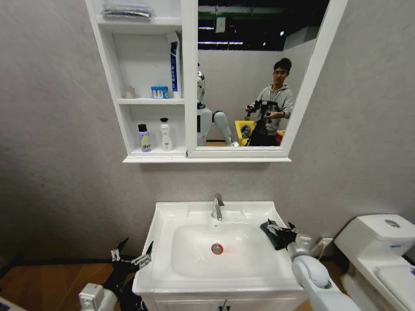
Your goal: Move facial cleanser and shampoo from washbasin to cabinet, then wipe washbasin with towel.
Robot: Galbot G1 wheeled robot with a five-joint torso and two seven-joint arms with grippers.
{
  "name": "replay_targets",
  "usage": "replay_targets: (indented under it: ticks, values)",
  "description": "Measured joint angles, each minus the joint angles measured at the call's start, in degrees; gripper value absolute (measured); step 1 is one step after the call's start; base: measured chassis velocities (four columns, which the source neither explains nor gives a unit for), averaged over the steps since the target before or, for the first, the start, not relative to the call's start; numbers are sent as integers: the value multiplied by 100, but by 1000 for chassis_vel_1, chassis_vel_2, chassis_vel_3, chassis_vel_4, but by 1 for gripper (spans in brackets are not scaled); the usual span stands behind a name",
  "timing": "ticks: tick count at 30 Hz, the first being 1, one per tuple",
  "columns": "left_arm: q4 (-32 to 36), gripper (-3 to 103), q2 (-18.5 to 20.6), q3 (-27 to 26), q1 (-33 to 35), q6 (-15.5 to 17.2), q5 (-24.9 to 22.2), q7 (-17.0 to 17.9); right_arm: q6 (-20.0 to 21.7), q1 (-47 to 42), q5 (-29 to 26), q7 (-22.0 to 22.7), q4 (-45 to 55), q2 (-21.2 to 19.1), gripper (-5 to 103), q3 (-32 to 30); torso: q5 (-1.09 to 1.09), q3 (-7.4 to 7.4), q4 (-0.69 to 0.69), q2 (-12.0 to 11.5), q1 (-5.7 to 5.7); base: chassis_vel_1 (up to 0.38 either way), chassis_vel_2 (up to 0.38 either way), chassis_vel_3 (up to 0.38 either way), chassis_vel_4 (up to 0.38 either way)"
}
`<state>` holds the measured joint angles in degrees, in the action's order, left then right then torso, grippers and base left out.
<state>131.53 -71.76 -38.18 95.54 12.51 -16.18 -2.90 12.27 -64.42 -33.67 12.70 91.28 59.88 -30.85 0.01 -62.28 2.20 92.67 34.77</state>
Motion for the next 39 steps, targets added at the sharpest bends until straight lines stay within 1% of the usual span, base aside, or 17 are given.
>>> replay_targets:
  ticks: [6, 8, 12, 13, 14, 17, 19, 21, 22, 24, 25, 28, 29, 31, 34, 35, 39]
  values:
    - [-2, 100, 2, 2, -3, 2, -3, 3, 184, 101, -52, -34, -278, -60, 100, 73, -1, 0, -1, 0, -1, 0, 0, 0, 0]
    - [-2, 100, 2, 3, -4, 3, -3, 3, 194, 129, -54, -66, -357, -75, 103, 101, -1, 0, -1, 0, 0, 0, 0, 0, 0]
    - [-2, 100, 4, 5, -5, 4, -6, 4, 236, 192, -90, -172, -497, -73, 98, 142, -1, 0, 0, 0, 0, 0, 0, 0, 0]
    - [-2, 100, 4, 5, -5, 5, -7, 5, 241, 237, -79, -242, -580, -63, 88, 177, -1, 0, 0, 0, 0, 0, 0, 0, 0]
    - [-2, 100, 4, 5, -5, 5, -7, 5, 241, 237, -79, -242, -580, -63, 88, 177, -1, 0, 0, 0, 0, 0, 0, 0, 0]
    - [-2, 100, 6, 5, -5, 5, -8, 7, 232, 313, -32, -293, -692, -47, 71, 228, -1, 0, -1, 0, 0, 0, 0, 0, 0]
    - [-2, 100, 6, 5, -5, 5, -8, 7, 228, 316, -20, -305, -695, -47, 71, 231, -1, 0, -1, 0, -1, 0, 0, 0, 0]
    - [-2, 100, 6, 5, -5, 5, -8, 7, 227, 311, -3, -311, -690, -47, 61, 237, -1, 0, 0, 1, -1, 0, 0, 0, 0]
    - [-2, 100, 6, 5, -5, 5, -8, 7, 227, 311, -3, -311, -690, -47, 61, 237, -1, 0, 0, 1, -1, 0, 0, 0, 0]
    - [-2, 100, 6, 5, -5, 5, -8, 7, 227, 306, 22, -312, -672, -31, 50, 246, -1, 0, 0, 1, -1, 0, 0, 0, 0]
    - [-2, 100, 6, 5, -5, 5, -8, 7, 227, 306, 22, -312, -672, -31, 50, 246, -1, 0, 0, 1, -1, 0, 0, 0, 0]
    - [-2, 100, 7, 5, -5, 5, -8, 7, 276, 292, 28, -304, -591, -4, 33, 248, -2, 0, 0, 1, -1, 0, 0, 0, 0]
    - [-2, 100, 7, 5, -5, 5, -8, 7, 276, 292, 28, -304, -591, -4, 33, 248, -2, 0, 0, 1, -1, 0, 0, 0, 0]
    - [-2, 100, 7, 6, -5, 5, -8, 7, 323, 282, 28, -296, -510, 14, 23, 248, -1, 0, 0, 1, 0, 0, 0, 0, 0]
    - [-3, 100, 7, 6, -4, 5, -9, 7, 414, 255, 14, -251, -255, 94, 13, 258, 2, 0, 0, 1, 0, 0, 0, 0, 0]
    - [-3, 100, 7, 6, -4, 6, -9, 7, 474, 243, -6, -215, -63, 135, 9, 296, -1, 0, 0, 1, 0, 0, 0, 0, 0]
    - [-3, 100, 7, 6, -5, 5, -9, 8, 611, 238, -74, -133, 314, 251, 8, 500, -3, 0, -1, 1, -1, 0, 0, 0, 0]
